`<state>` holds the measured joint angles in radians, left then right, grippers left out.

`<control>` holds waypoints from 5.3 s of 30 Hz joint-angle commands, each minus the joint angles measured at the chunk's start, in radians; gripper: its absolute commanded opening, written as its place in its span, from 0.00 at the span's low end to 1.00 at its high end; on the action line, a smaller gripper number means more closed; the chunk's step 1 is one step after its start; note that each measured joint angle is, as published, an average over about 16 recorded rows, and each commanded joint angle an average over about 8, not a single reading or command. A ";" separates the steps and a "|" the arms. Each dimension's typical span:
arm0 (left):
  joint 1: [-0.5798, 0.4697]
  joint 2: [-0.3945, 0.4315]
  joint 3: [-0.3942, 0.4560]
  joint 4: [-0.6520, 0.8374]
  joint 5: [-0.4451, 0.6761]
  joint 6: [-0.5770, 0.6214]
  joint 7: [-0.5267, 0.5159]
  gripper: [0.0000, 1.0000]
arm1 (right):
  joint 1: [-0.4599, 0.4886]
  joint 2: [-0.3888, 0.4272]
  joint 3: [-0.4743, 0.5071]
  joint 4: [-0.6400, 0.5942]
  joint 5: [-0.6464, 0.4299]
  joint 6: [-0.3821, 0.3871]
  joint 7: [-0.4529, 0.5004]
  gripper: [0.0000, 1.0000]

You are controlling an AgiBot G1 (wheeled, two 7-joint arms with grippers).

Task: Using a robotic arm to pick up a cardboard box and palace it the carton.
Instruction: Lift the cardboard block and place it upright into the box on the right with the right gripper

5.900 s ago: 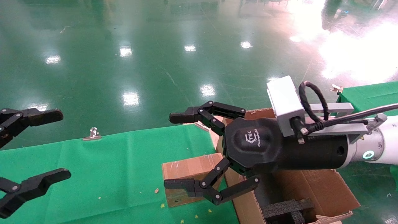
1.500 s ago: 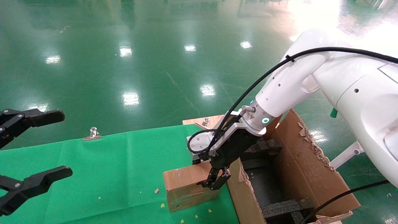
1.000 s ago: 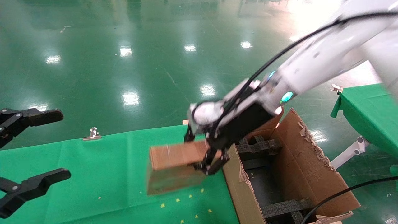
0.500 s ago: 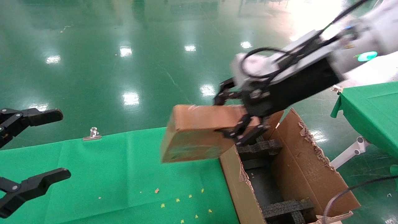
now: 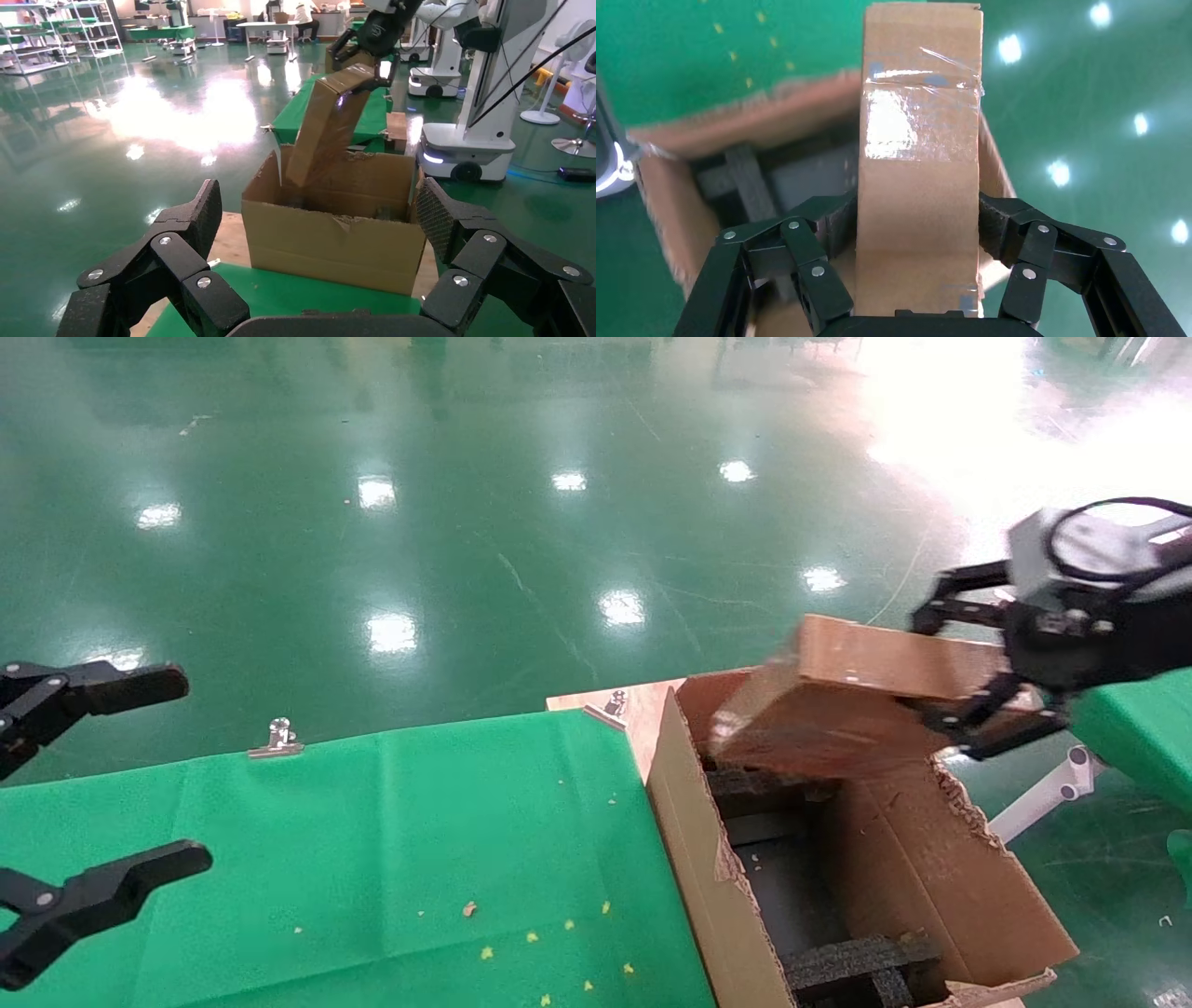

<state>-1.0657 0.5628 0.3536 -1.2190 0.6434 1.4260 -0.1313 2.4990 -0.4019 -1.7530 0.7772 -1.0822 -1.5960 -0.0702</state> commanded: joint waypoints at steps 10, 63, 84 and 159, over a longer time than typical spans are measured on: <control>0.000 0.000 0.000 0.000 0.000 0.000 0.000 1.00 | 0.017 0.062 -0.114 -0.030 0.017 0.001 -0.040 0.00; 0.000 0.000 0.000 0.000 0.000 0.000 0.000 1.00 | -0.184 0.271 -0.335 0.570 -0.385 0.839 1.515 0.00; 0.000 0.000 0.000 0.000 0.000 0.000 0.000 1.00 | -0.309 0.221 -0.418 0.579 -0.451 0.995 1.725 0.00; 0.001 0.000 0.000 0.001 0.000 -0.001 0.000 1.00 | -0.708 -0.124 -0.507 0.332 -0.520 1.309 1.959 1.00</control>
<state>-1.0652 0.5625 0.3536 -1.2184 0.6430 1.4253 -0.1313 1.7895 -0.5253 -2.2604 1.1111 -1.6019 -0.2851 1.8909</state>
